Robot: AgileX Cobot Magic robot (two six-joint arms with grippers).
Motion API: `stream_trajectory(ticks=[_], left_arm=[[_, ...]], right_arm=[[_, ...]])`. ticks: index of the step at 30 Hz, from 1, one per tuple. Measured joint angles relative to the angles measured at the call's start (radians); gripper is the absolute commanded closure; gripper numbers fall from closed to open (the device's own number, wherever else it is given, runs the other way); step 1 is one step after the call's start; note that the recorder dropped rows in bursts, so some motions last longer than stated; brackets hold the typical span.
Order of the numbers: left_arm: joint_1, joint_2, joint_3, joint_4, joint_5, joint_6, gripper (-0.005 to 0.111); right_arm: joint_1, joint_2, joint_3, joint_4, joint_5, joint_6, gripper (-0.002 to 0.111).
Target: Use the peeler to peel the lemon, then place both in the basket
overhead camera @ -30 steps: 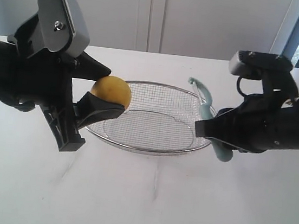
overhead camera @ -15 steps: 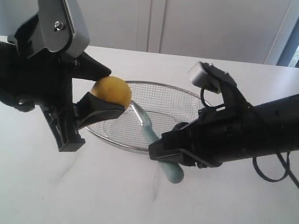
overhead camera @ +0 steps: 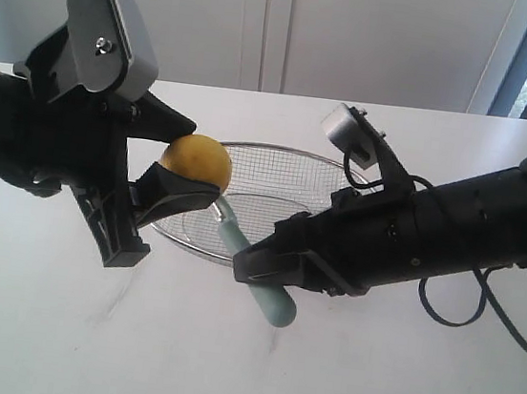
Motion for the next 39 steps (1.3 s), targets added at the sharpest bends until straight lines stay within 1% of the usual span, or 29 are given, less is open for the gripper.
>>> stream_trajectory(ticks=[13, 18, 23, 29, 33, 39], left_arm=[[0.0, 0.0, 0.0, -0.002, 0.0, 0.0, 0.107], [0.0, 0.0, 0.0, -0.002, 0.0, 0.002, 0.107], [0.0, 0.0, 0.0, -0.002, 0.0, 0.002, 0.107], [0.0, 0.0, 0.0, -0.002, 0.0, 0.002, 0.107], [0.0, 0.0, 0.0, -0.002, 0.0, 0.002, 0.107], [0.0, 0.0, 0.0, -0.002, 0.0, 0.002, 0.107]], right_arm=[[0.0, -0.015, -0.02, 0.006, -0.027, -0.004, 0.108], [-0.034, -0.036, -0.02, 0.006, -0.041, -0.006, 0.108], [-0.087, -0.148, -0.02, 0.006, -0.049, -0.003, 0.108], [-0.103, -0.271, -0.02, 0.002, -0.058, 0.008, 0.108], [-0.103, -0.348, -0.02, -0.089, -0.126, 0.059, 0.108], [-0.103, -0.369, -0.02, -0.328, -0.257, 0.263, 0.108]])
